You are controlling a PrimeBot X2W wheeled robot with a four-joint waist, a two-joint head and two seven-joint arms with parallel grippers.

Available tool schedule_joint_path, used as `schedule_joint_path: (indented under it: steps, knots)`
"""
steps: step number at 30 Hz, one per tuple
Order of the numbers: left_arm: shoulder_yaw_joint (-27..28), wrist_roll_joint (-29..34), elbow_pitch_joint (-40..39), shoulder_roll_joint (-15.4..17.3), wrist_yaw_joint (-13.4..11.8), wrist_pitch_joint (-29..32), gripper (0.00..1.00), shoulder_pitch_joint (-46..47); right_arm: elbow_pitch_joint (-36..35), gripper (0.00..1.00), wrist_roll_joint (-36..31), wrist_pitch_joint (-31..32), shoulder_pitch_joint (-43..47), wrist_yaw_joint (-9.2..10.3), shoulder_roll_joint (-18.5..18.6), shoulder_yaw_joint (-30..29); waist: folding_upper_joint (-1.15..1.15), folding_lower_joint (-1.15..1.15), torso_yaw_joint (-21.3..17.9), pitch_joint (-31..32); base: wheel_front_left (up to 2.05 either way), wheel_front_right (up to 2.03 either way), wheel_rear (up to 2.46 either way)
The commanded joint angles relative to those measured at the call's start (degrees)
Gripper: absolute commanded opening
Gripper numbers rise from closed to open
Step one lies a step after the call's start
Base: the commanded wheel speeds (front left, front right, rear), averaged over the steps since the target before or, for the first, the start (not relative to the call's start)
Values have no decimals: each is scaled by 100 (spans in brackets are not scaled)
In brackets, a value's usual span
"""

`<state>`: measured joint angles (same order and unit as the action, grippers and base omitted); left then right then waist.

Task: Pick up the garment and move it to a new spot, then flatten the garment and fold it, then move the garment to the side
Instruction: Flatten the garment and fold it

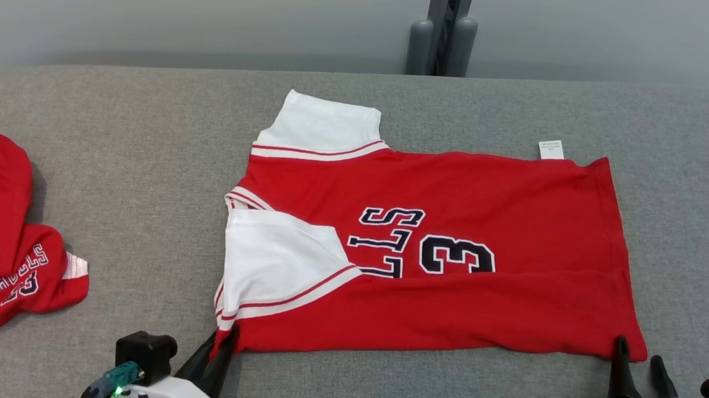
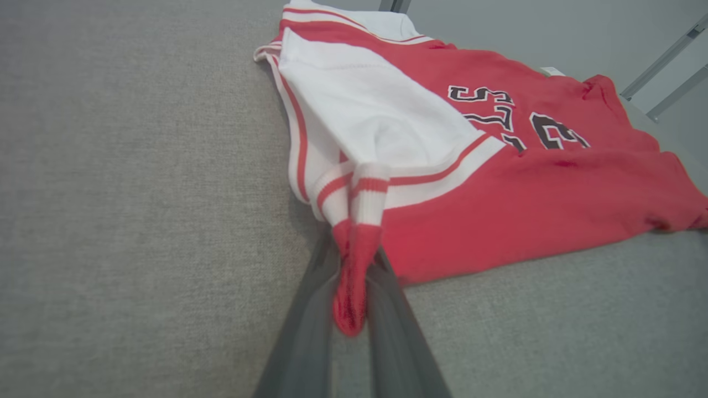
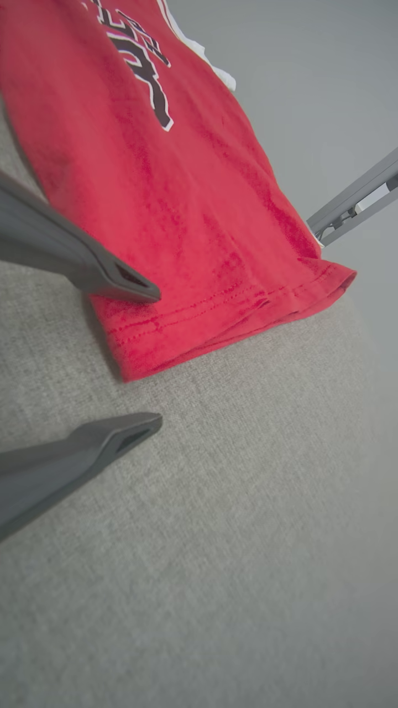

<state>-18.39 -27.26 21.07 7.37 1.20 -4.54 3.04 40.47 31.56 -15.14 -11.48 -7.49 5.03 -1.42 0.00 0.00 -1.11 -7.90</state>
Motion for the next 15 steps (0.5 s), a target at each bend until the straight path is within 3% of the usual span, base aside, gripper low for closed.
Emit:
schedule_joint_path:
  steps: [1, 5, 6, 7, 8, 9, 15]
  knots:
    - [2, 27, -53, 63, 18, 5, 0, 5, 113, 100, 175, -3, -119, -1, 38, 83, 0, 0, 0, -25, 0, 0, 0]
    - [-14, 26, -94, 81, 13, 21, 0, 31, 273, 98, 361, 1, -209, -1, 61, 316, 0, 0, -1, -72, 0, 0, 0]
    - [-20, 25, -103, 87, 14, 16, 0, 40, 312, 48, 416, 2, -239, -1, 77, 388, 0, 0, -2, -85, 0, 0, 0]
    - [-24, 21, -112, 93, 15, 23, 0, 50, 345, 32, 471, 3, -281, -1, 92, 470, 0, 0, -4, -98, 0, 0, 0]
    - [-29, 18, -119, 102, 15, 29, 0, 57, 357, 8, 518, 4, -326, -1, 111, 532, 0, 0, -8, -108, 0, 0, 0]
    - [-31, 17, -126, 112, 10, 29, 0, 62, 343, 0, 546, 4, -356, -1, 139, 562, 0, 0, -12, -117, 0, 0, 0]
    - [-75, 56, -126, 196, -1, 44, 0, 27, 179, 0, 527, -2, -338, -1, 295, 574, 0, 0, -33, -111, 0, 0, 0]
